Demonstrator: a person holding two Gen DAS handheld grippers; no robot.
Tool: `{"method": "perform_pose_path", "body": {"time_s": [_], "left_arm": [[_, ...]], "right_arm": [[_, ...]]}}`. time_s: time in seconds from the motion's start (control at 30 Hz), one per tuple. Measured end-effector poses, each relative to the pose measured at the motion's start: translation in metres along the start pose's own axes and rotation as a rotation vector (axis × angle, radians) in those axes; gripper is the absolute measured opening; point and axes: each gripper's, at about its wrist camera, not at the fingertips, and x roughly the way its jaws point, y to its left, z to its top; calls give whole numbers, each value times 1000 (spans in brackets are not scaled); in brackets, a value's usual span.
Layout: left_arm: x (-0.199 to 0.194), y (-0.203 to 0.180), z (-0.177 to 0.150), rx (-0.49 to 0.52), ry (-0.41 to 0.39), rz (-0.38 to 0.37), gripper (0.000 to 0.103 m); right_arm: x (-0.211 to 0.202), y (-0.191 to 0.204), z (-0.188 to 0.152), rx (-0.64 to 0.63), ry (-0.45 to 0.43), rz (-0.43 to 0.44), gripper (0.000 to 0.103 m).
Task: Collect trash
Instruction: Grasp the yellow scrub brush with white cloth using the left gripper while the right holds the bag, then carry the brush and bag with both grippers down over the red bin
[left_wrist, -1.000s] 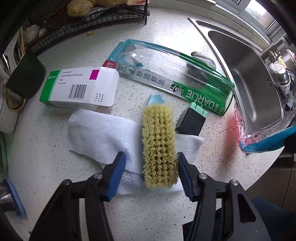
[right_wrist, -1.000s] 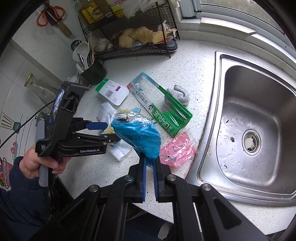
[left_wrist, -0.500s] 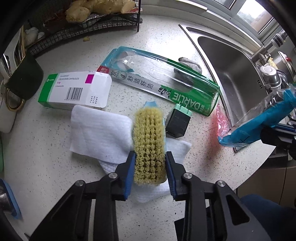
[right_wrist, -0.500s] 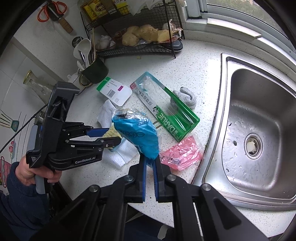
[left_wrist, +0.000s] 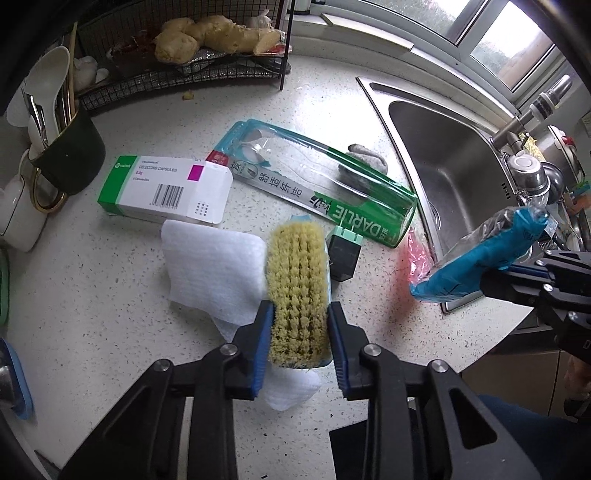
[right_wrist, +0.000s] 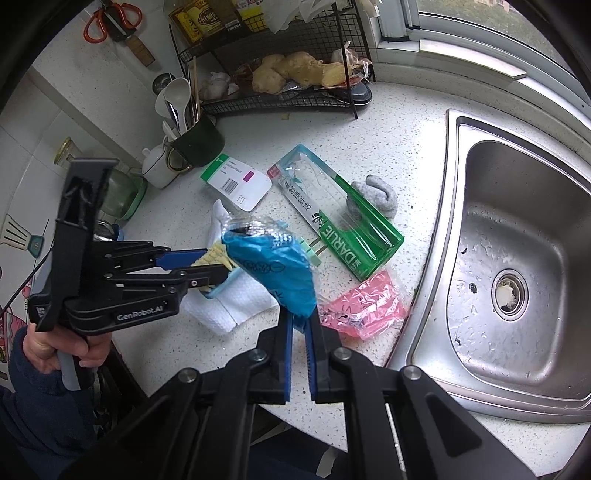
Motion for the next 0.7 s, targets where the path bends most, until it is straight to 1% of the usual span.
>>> {"method": "perform_pose_path", "body": {"time_s": [0.17,0.27,0.33,0.5,0.7], "left_arm": [[-16,-6,-2,14,-23,-10,27],[-29,-11,-5,27,-52,-17,27],[-40,-10,-8,12,-75,-34,27],[-68,-12,-13,-14,-129,-27,27],[-100,-15,-20,-32,-208,-85,27]], "right_arm": [[-4,4,-1,-14,-8,12,6],[-7,7,0,-27,-19,16,6],[-10,8,1,-32,-26,21,6],[-17,9,1,-46,-41,42,6],[-22,12,0,-74,-49,54,5]]}}
